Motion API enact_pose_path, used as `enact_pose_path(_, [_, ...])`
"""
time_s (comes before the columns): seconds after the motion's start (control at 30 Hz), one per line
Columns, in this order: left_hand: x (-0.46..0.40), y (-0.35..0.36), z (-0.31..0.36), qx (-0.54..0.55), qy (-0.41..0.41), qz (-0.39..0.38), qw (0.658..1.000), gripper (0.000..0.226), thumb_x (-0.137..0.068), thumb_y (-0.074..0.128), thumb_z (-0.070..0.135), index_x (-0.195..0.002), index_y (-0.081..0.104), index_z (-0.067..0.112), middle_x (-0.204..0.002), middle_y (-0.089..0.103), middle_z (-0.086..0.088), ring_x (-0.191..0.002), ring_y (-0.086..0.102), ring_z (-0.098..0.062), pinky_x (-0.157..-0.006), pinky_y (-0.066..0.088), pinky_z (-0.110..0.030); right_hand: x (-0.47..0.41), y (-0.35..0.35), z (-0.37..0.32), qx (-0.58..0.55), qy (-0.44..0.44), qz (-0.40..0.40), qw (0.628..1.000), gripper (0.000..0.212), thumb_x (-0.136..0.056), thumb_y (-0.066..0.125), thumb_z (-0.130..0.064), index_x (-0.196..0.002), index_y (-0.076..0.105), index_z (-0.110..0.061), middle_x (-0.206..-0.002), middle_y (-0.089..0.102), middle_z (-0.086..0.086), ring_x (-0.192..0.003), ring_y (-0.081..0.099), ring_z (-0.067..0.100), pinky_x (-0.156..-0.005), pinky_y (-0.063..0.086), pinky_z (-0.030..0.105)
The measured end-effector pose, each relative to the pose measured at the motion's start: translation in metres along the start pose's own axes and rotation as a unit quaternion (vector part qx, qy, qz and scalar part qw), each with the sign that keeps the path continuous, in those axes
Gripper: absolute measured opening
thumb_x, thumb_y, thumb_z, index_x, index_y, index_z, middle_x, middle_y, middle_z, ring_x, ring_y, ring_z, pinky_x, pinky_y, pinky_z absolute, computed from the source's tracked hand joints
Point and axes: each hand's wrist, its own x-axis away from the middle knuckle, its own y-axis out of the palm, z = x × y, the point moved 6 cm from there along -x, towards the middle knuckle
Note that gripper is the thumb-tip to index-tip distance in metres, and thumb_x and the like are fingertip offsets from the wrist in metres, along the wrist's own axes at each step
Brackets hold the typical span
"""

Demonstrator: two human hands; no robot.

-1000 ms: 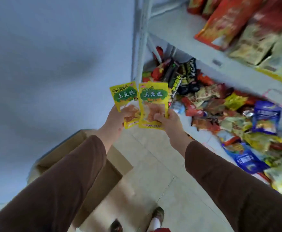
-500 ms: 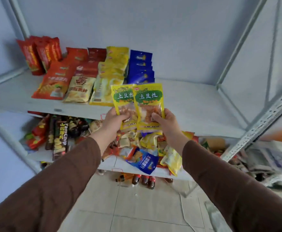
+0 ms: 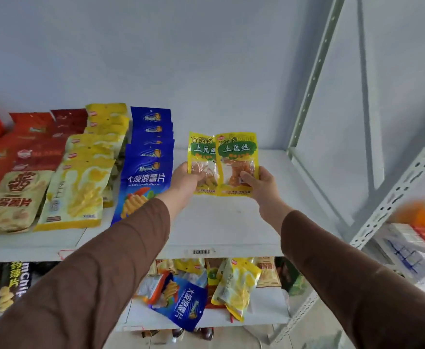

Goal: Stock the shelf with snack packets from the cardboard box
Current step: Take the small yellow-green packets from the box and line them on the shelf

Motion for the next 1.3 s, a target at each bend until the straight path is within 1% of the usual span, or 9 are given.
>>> enact_pose_path(0.2, [-0.118,0.018,-0.02,-0.058,-0.038,0.03,0.997,0.021,-0.093,0.065,0.009,-0.111,0.055,0.013,-0.105,0.065,-0.005,-0.091,0.063,-0.02,-0.065,0.045,-0.027,-0.096,0.004,0.015,-0.01,0.023,0.031,0.999,0.01,-0.095,0.066,-0.01,-0.105,0.066,-0.012,-0.095,0.074,0.012,-0.088,0.072,0.029,-0.09,0.059,0.048])
enact_pose_path(0.4, [-0.198,0.022,-0.03,-0.097,-0.065,0.049,0.992,0.028,-0.09,0.064,0.007,-0.117,0.055,0.011,-0.113,0.064,-0.008,-0.097,0.062,-0.026,-0.078,0.049,-0.033,-0.164,0.013,0.027,-0.012,0.05,0.042,0.998,0.009,-0.097,0.065,-0.011,-0.106,0.065,-0.013,-0.095,0.075,0.009,-0.083,0.073,0.025,-0.087,0.06,0.043])
enact_pose_path(0.53, [-0.229,0.017,-0.038,-0.157,-0.078,0.083,0.981,0.036,-0.092,0.055,0.004,-0.126,0.049,0.012,-0.119,0.062,-0.01,-0.105,0.062,-0.031,-0.079,0.048,-0.035,-0.196,0.019,0.032,-0.025,0.055,0.036,0.998,0.01,-0.097,0.064,-0.008,-0.107,0.064,-0.012,-0.094,0.073,0.008,-0.082,0.071,0.024,-0.08,0.059,0.038])
enact_pose_path(0.77, [-0.258,0.007,-0.053,-0.253,-0.106,0.104,0.956,0.04,-0.098,0.048,0.004,-0.137,0.04,0.007,-0.131,0.058,-0.017,-0.117,0.059,-0.036,-0.091,0.051,-0.043,-0.229,0.033,0.042,-0.018,0.068,0.007,0.998,0.009,-0.097,0.064,-0.009,-0.103,0.066,-0.016,-0.095,0.074,0.008,-0.081,0.072,0.023,-0.082,0.06,0.039])
enact_pose_path(0.93, [-0.265,0.005,-0.061,-0.349,-0.114,0.096,0.925,0.051,-0.098,0.05,0.004,-0.147,0.033,0.003,-0.145,0.041,-0.022,-0.131,0.046,-0.039,-0.108,0.043,-0.044,-0.238,0.043,0.05,-0.02,0.076,-0.014,0.997,0.012,-0.097,0.064,-0.008,-0.108,0.066,-0.013,-0.095,0.074,0.007,-0.081,0.072,0.022,-0.08,0.06,0.037])
enact_pose_path(1.03, [-0.264,0.008,-0.064,-0.366,-0.12,0.098,0.917,0.052,-0.1,0.048,0.007,-0.149,0.031,0.008,-0.148,0.034,-0.022,-0.132,0.043,-0.04,-0.109,0.04,-0.044,-0.239,0.048,0.059,-0.017,0.088,-0.018,0.996,0.01,-0.097,0.065,-0.009,-0.106,0.066,-0.013,-0.095,0.075,0.008,-0.085,0.072,0.025,-0.085,0.059,0.042])
enact_pose_path(1.13, [-0.261,0.007,-0.061,-0.377,-0.103,0.101,0.915,0.051,-0.099,0.049,0.011,-0.147,0.034,0.008,-0.148,0.034,-0.022,-0.13,0.043,-0.04,-0.11,0.04,-0.045,-0.238,0.054,0.067,-0.013,0.099,-0.015,0.995,0.01,-0.095,0.066,-0.009,-0.105,0.068,-0.012,-0.092,0.076,0.006,-0.084,0.072,0.025,-0.087,0.059,0.043])
enact_pose_path(1.2, [-0.258,0.011,-0.051,-0.38,-0.067,0.085,0.919,0.053,-0.099,0.05,0.012,-0.149,0.033,0.005,-0.151,0.033,-0.021,-0.137,0.038,-0.04,-0.114,0.035,-0.047,-0.235,0.06,0.069,-0.005,0.102,-0.015,0.995,0.012,-0.094,0.067,-0.009,-0.106,0.068,-0.009,-0.089,0.075,0.005,-0.078,0.072,0.021,-0.08,0.059,0.038])
enact_pose_path(1.3, [-0.242,0.02,-0.024,-0.382,-0.002,0.029,0.924,0.063,-0.101,0.048,0.007,-0.157,0.02,0.006,-0.163,0.021,-0.015,-0.15,0.024,-0.033,-0.121,0.026,-0.042,-0.23,0.074,0.073,0.011,0.107,-0.026,0.994,0.01,-0.093,0.068,-0.006,-0.103,0.068,-0.01,-0.085,0.074,0.003,-0.068,0.07,0.014,-0.063,0.057,0.027])
